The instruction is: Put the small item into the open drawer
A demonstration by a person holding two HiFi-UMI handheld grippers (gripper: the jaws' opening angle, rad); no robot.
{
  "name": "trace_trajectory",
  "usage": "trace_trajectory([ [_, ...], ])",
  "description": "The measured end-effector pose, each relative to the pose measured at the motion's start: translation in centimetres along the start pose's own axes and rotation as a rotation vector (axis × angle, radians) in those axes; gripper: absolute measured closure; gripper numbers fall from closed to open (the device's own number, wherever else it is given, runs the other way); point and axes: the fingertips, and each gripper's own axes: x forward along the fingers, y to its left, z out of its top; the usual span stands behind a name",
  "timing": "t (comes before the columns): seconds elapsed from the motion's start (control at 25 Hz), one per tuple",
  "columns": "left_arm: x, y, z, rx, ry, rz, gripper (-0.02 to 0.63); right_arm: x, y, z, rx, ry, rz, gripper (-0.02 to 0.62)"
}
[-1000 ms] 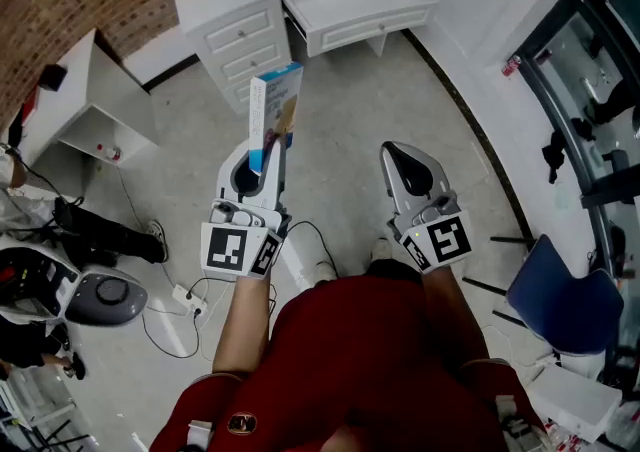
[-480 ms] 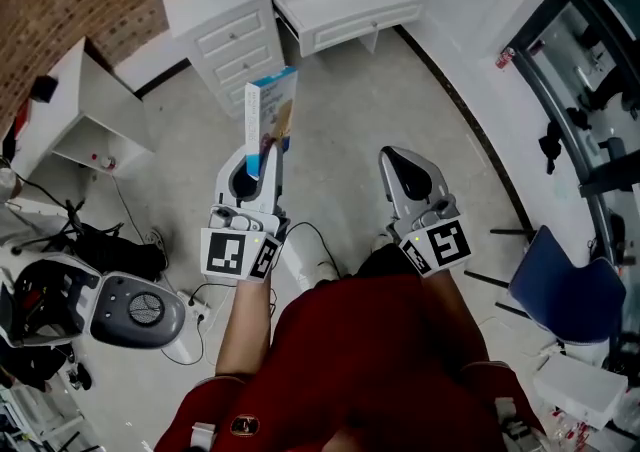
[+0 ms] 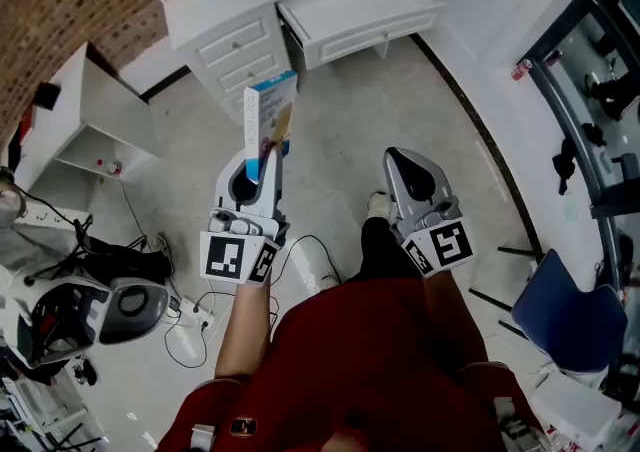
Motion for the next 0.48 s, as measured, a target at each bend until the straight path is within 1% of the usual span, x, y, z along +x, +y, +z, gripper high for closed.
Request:
trace_trajectory([
  [0.24, 10.2, 3.1, -1.8, 0.04, 0.049, 0.03, 0.543, 7.6, -9.2, -1.4, 0.005, -0.008, 0.018, 0.583],
  [0.48, 22.9, 4.5, -4.9, 0.046, 0.095, 0.04, 0.543, 13.7, -19.6, -2.2, 0.022, -0.008, 0.043, 0.583],
])
